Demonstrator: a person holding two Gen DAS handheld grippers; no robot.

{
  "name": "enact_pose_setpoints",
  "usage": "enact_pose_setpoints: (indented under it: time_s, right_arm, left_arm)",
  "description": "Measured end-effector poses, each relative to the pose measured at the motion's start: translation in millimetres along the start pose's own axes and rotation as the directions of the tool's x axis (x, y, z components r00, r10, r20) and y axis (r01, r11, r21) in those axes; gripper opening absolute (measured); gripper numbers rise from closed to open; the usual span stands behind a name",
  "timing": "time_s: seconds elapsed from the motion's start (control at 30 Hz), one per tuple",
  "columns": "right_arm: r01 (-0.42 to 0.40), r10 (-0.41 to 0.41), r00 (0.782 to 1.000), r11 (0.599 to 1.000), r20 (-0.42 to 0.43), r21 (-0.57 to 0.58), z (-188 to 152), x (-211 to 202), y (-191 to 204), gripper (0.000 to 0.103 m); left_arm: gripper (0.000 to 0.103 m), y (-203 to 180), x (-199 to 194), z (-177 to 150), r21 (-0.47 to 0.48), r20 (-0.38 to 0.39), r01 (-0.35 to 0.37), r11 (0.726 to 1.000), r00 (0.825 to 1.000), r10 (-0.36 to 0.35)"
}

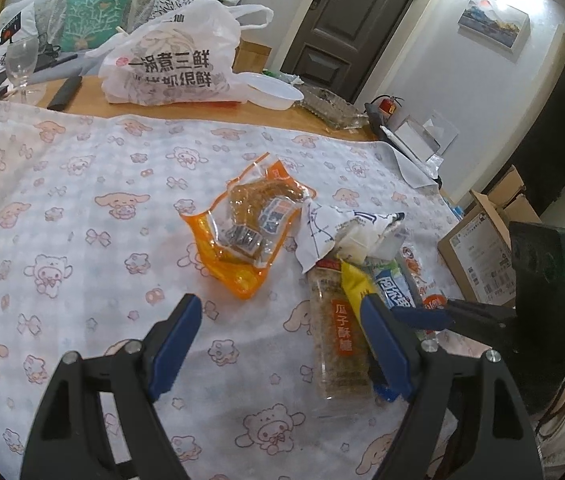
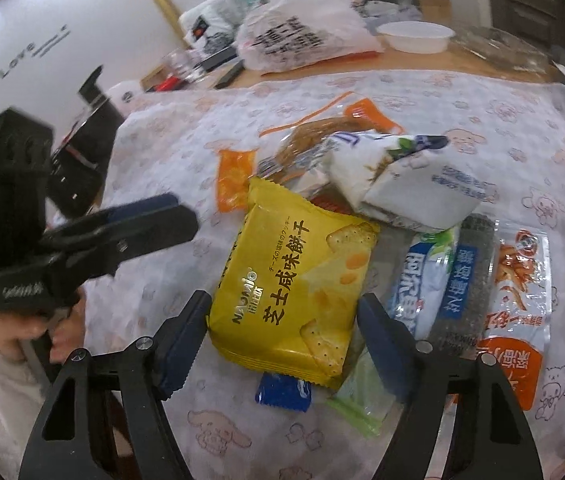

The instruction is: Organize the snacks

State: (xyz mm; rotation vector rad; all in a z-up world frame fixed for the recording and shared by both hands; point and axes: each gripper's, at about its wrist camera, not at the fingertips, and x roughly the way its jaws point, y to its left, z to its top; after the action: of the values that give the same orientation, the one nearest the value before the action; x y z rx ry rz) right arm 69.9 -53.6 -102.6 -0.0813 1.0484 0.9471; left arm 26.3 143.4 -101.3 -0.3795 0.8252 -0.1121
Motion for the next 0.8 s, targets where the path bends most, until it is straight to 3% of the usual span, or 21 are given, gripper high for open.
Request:
enact_pose_setpoints:
  time_s: [0.2,0.63,0.8]
  right_arm:
    - [-0.009,0.009,1.0,0.999,-0.006,0.032,2,6,-4,0.08]
    - [-0.047,0.048,0.999,0.995,-0.003,0.083,13,20,-8,0.082]
    - [-0.014,0.014,1.0,0.997,0.003,0.074,11,19,-7,0.073]
  left_arm:
    - [0.079,0,1,-1,0.001,-0.003,-0.001,1.0,1.0,0.001]
    - [0.079,6,-1,-3,-0.017,0.003,-0.008,1.0,1.0,0.008]
    - [0.079,8,-3,-3,-0.024,0.006,-0.01,1.0,1.0,0.01]
